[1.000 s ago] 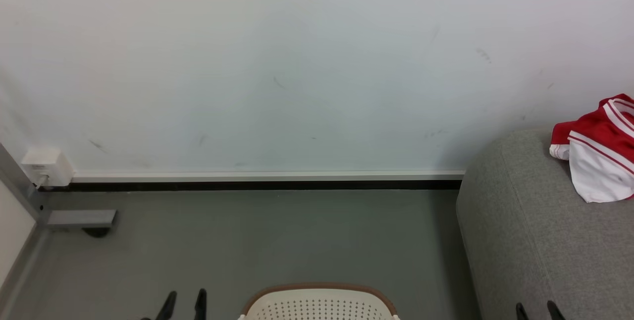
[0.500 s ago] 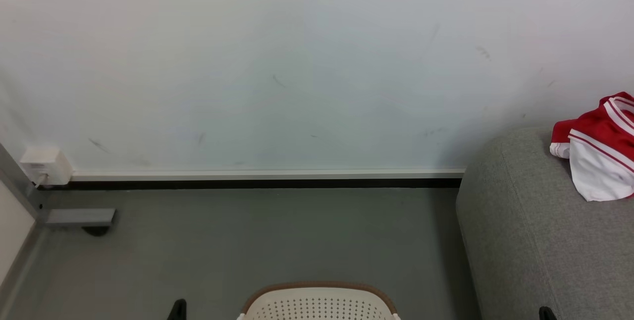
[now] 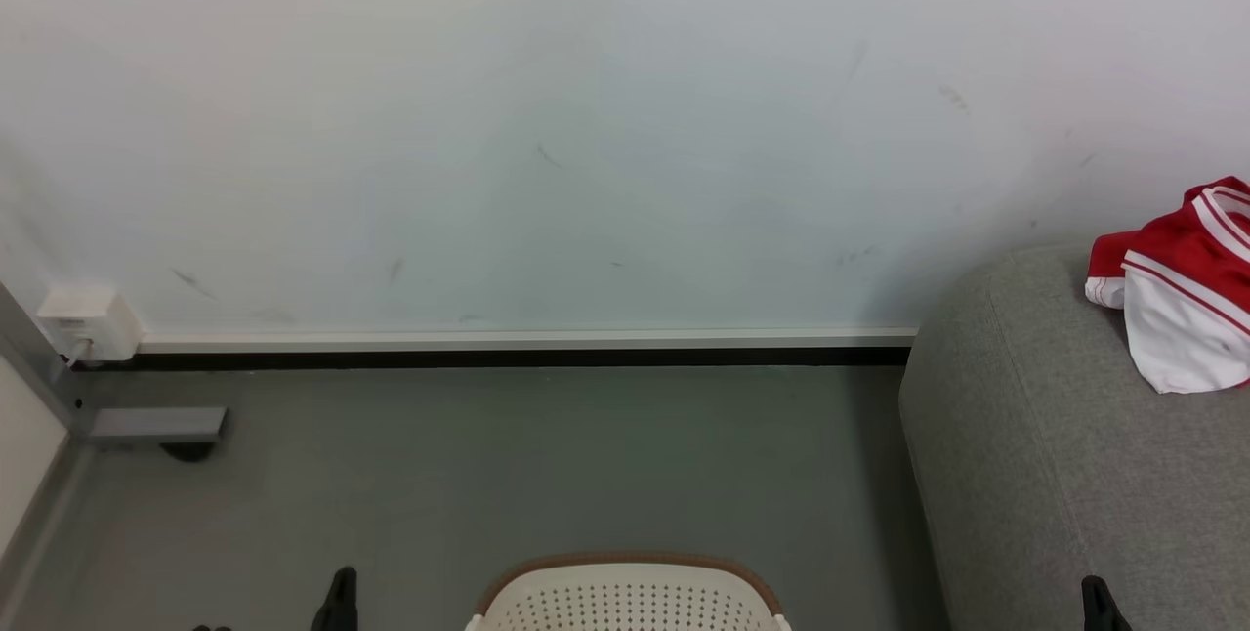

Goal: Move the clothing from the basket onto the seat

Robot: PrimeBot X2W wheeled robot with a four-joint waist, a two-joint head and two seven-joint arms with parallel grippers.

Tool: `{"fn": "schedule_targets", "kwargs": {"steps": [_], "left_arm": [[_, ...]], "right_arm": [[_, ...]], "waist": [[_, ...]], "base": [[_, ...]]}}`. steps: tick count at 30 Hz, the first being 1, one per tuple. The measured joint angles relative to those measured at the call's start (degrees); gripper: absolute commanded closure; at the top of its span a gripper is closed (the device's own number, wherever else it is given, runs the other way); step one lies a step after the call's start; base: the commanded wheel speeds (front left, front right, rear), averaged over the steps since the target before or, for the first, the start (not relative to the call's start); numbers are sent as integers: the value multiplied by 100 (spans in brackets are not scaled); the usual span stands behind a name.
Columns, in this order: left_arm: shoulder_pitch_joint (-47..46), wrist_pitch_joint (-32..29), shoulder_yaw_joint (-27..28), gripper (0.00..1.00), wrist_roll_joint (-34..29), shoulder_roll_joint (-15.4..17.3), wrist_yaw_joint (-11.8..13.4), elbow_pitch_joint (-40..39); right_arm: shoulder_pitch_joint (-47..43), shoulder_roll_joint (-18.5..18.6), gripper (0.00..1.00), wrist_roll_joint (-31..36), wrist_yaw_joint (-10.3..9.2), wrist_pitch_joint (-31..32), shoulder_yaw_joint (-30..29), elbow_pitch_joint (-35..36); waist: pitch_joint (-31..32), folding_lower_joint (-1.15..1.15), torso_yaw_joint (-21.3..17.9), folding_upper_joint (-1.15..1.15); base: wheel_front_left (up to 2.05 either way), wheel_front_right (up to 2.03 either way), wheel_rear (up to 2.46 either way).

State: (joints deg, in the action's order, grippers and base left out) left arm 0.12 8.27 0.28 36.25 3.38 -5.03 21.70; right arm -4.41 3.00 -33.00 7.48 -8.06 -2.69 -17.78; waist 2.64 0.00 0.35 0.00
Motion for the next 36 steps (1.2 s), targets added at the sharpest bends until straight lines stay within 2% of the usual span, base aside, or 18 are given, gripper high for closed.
{"fn": "schedule_targets", "kwargs": {"steps": [19,36], "left_arm": [[-161,-386,164,100,1504,-20,-57,-202],[-291,-683,291,100,2606,-33,-100,-353]], "right_arm": [[296,-7,100,-1586,0,389,-110,105],[483,-10,100,-2759,0,679,-174,166]], "waist": [[-53,0,-7,0],[-101,0,-13,0]], "base": [[0,0,0],[0,0,0]]}}
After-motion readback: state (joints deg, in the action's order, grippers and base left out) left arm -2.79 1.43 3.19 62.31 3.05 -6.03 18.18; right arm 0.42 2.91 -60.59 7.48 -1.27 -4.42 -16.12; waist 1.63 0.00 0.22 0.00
